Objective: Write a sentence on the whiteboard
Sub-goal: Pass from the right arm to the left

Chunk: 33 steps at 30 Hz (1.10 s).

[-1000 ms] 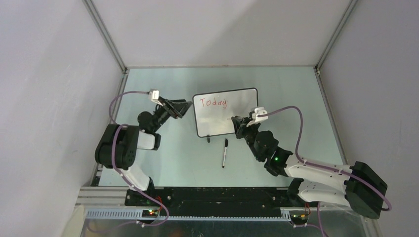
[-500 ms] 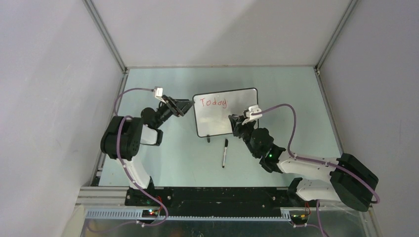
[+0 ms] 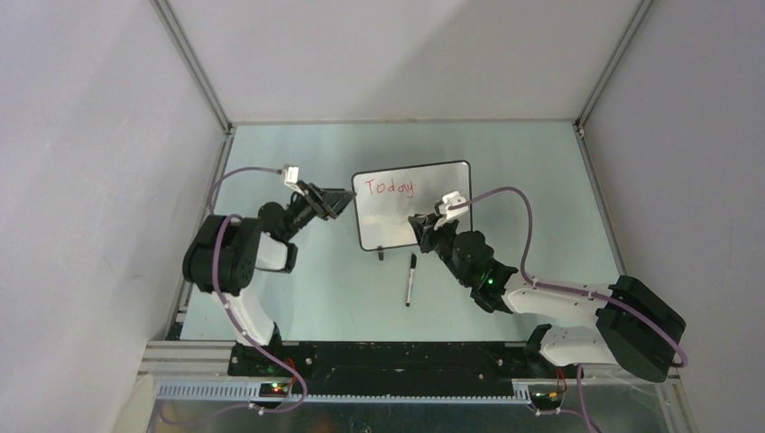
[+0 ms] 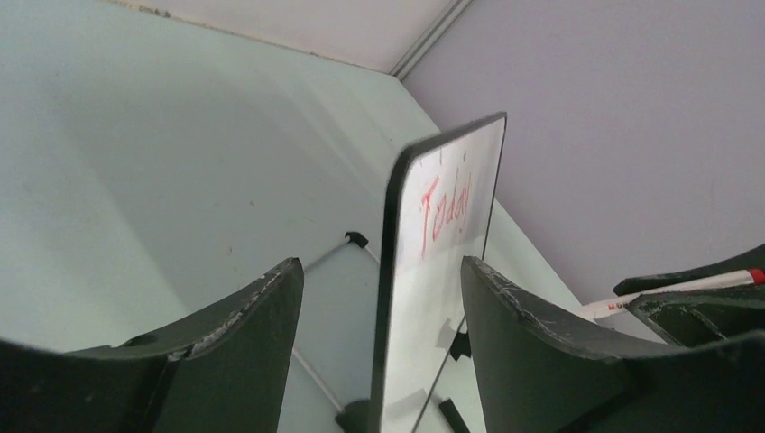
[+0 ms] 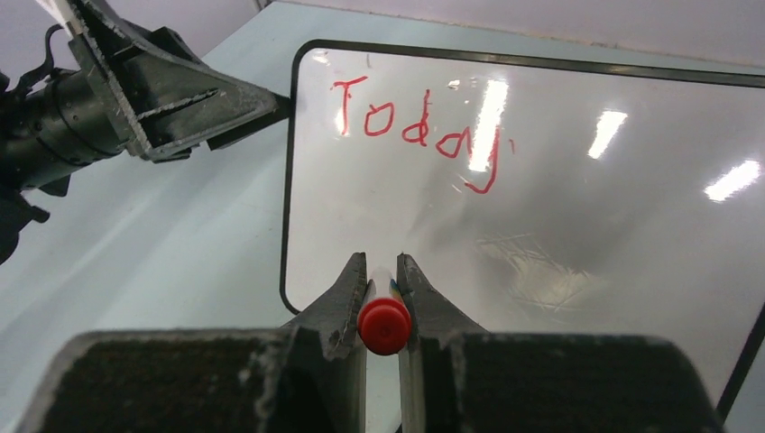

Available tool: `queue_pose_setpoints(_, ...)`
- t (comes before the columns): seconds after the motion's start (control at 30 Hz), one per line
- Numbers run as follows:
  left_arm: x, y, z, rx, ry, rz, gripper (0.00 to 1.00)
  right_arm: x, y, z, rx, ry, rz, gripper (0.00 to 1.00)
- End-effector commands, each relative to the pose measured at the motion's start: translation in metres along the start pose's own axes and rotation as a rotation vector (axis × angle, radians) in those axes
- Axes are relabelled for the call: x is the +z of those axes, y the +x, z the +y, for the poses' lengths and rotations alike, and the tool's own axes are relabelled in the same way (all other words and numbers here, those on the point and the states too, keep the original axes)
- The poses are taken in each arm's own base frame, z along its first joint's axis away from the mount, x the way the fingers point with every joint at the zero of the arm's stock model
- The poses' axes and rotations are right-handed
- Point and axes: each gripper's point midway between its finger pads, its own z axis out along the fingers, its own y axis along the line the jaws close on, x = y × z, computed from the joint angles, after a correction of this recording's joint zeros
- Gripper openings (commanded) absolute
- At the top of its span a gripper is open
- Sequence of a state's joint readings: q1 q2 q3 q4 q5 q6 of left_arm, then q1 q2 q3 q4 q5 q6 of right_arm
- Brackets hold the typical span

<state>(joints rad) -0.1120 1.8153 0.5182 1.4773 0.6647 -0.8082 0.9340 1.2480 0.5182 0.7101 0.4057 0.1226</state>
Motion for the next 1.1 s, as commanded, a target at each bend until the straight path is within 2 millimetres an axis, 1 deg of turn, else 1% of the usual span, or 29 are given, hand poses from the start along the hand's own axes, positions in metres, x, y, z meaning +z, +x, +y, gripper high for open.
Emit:
queue_pose_setpoints(0.0, -0.019, -0.026, -0.033, 0.172, 0.017, -0.112, 0.71, -0.005, -0.033, 0.015, 0.075, -0.084, -0.048, 0.00)
queue_pose_setpoints(0.03, -0.028, -0.020, -0.033, 0.191, 0.000, -0.108, 0.72, -0.011, -0.042, 0.020, 0.114, -0.121, -0.054, 0.00)
queue_pose_setpoints(0.07, -0.031, -0.027, -0.044, 0.222, 0.011, -0.138, 0.72, -0.011, -0.042, 0.012, 0.126, -0.110, -0.032, 0.00)
queue_pose_setpoints(0.1, -0.037, -0.022, -0.045, 0.239, -0.001, -0.136, 0.72, -0.015, -0.049, 0.016, 0.177, -0.151, -0.027, 0.00)
queue_pose_setpoints(0.13, -0.039, -0.026, -0.058, 0.267, 0.024, -0.152, 0.73, -0.014, -0.047, 0.004, 0.193, -0.126, 0.005, 0.00)
queue_pose_setpoints(0.17, -0.044, -0.021, -0.060, 0.288, 0.019, -0.148, 0.73, -0.018, -0.052, 0.007, 0.238, -0.161, 0.017, 0.00)
queue_pose_setpoints(0.2, -0.046, -0.022, -0.071, 0.308, 0.038, -0.153, 0.73, -0.018, -0.050, -0.003, 0.252, -0.139, 0.042, 0.00)
queue_pose_setpoints(0.23, -0.049, -0.019, -0.073, 0.340, 0.033, -0.149, 0.73, -0.022, -0.050, -0.007, 0.276, -0.145, 0.067, 0.00)
queue_pose_setpoints(0.27, -0.050, -0.017, -0.084, 0.357, 0.051, -0.143, 0.73, -0.023, -0.054, -0.008, 0.286, -0.145, 0.069, 0.00)
queue_pose_setpoints(0.3, -0.054, -0.022, -0.094, 0.421, 0.059, -0.163, 0.74, -0.026, -0.053, -0.010, 0.297, -0.146, 0.091, 0.00)
queue_pose_setpoints(0.33, -0.052, -0.008, -0.098, 0.424, 0.058, -0.115, 0.75, -0.026, -0.057, -0.009, 0.301, -0.153, 0.091, 0.00)
queue_pose_setpoints(0.37, -0.053, -0.019, -0.109, 0.523, 0.054, -0.148, 0.78, -0.028, -0.054, -0.008, 0.304, -0.156, 0.117, 0.00)
queue_pose_setpoints(0.4, -0.050, 0.008, -0.111, 0.516, 0.046, -0.046, 0.80, -0.028, -0.060, -0.006, 0.307, -0.163, 0.117, 0.00)
queue_pose_setpoints(0.43, -0.048, -0.008, -0.122, 0.635, 0.024, -0.094, 0.83, -0.029, -0.054, -0.004, 0.306, -0.166, 0.157, 0.00)
queue_pose_setpoints(0.47, -0.046, 0.016, -0.129, 0.649, 0.033, -0.009, 0.85, -0.028, -0.061, -0.001, 0.308, -0.176, 0.159, 0.00)
queue_pose_setpoints(0.5, -0.045, 0.003, -0.138, 0.733, 0.019, -0.047, 0.87, -0.028, -0.055, 0.003, 0.311, -0.187, 0.200, 0.00)
queue_pose_setpoints(0.53, -0.043, 0.011, -0.149, 0.747, 0.049, -0.028, 0.88, -0.027, -0.062, 0.006, 0.315, -0.199, 0.199, 0.00)
queue_pose_setpoints(0.57, -0.043, 0.011, -0.154, 0.771, 0.060, -0.035, 0.90, -0.028, -0.058, 0.011, 0.320, -0.209, 0.226, 0.00)
queue_pose_setpoints(0.6, -0.042, 0.013, -0.161, 0.775, 0.084, -0.033, 0.90, -0.028, -0.063, 0.015, 0.323, -0.218, 0.222, 0.00)
queue_pose_setpoints(0.63, -0.040, 0.016, -0.163, 0.789, 0.094, -0.021, 0.90, -0.029, -0.062, 0.020, 0.324, -0.231, 0.236, 0.00)
queue_pose_setpoints(0.67, -0.037, 0.019, -0.167, 0.793, 0.108, -0.006, 0.90, -0.028, -0.066, 0.024, 0.324, -0.238, 0.231, 0.00)
queue_pose_setpoints(0.7, -0.034, 0.024, -0.163, 0.807, 0.100, 0.016, 0.90, -0.029, -0.064, 0.029, 0.319, -0.247, 0.242, 0.00)
queue_pose_setpoints(0.73, -0.031, 0.028, -0.167, 0.812, 0.112, 0.026, 0.90, -0.029, -0.070, 0.033, 0.315, -0.254, 0.235, 0.00)
queue_pose_setpoints(0.77, -0.029, 0.033, -0.166, 0.820, 0.115, 0.043, 0.89, -0.029, -0.071, 0.038, 0.309, -0.260, 0.243, 0.00)
queue_pose_setpoints(0.8, -0.026, 0.035, -0.172, 0.821, 0.135, 0.044, 0.89, -0.028, -0.069, 0.040, 0.300, -0.256, 0.249, 0.00)
queue_pose_setpoints(0.83, -0.024, 0.039, -0.171, 0.820, 0.139, 0.056, 0.89, -0.029, -0.071, 0.046, 0.292, -0.267, 0.254, 0.00)
queue_pose_setpoints(0.87, -0.022, 0.039, -0.175, 0.821, 0.152, 0.054, 0.89, -0.029, -0.069, 0.049, 0.283, -0.267, 0.262, 0.00)
queue_pose_setpoints(0.9, -0.021, 0.043, -0.175, 0.819, 0.157, 0.065, 0.89, -0.029, -0.070, 0.051, 0.279, -0.271, 0.263, 0.00)
queue_pose_setpoints(1.07, -0.017, 0.048, -0.180, 0.817, 0.188, 0.080, 0.86, -0.029, -0.067, 0.061, 0.269, -0.292, 0.274, 0.00)
